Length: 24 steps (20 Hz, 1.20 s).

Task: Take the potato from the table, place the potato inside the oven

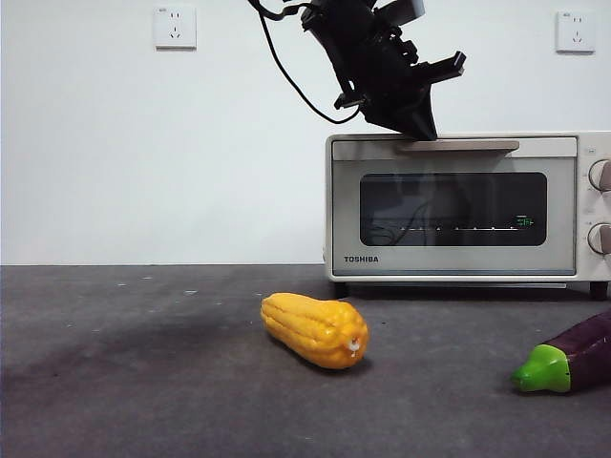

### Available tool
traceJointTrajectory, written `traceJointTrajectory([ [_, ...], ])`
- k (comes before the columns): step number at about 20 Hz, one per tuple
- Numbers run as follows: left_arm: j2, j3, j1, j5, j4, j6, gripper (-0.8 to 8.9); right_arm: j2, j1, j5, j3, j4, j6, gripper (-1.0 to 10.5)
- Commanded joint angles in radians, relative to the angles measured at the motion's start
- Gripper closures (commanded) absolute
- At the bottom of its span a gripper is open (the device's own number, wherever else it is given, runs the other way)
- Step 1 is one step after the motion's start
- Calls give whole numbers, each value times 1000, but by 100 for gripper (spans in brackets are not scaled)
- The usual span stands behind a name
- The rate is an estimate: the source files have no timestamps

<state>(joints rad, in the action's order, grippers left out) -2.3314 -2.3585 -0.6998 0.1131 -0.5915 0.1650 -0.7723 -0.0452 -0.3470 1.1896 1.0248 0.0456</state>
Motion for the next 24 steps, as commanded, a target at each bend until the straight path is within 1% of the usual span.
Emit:
traceJointTrajectory([
  [1,-22,12,-1,-21,-66,29,820,2,0,-5,2,-2,8,950],
  [9,-22,12,-1,-1,-209,28,820,9,0,-5,2,2,7,950],
  [14,-22,12,-11,-2,-260,17,820,39,0,-1,2,11,1,949],
  [15,-22,12,-11,-2,-274,17,820,55,0,11,2,12,-13,949],
  [17,-22,12,-11,-2,-303,11,820,93,0,73,2,12,-25,949],
  [19,-22,12,-11,-2,-332,-20,820,137,0,137,2,12,-40,949],
  [24,-22,12,-19,-3,-366,-107,820,182,0,209,2,56,-42,949],
])
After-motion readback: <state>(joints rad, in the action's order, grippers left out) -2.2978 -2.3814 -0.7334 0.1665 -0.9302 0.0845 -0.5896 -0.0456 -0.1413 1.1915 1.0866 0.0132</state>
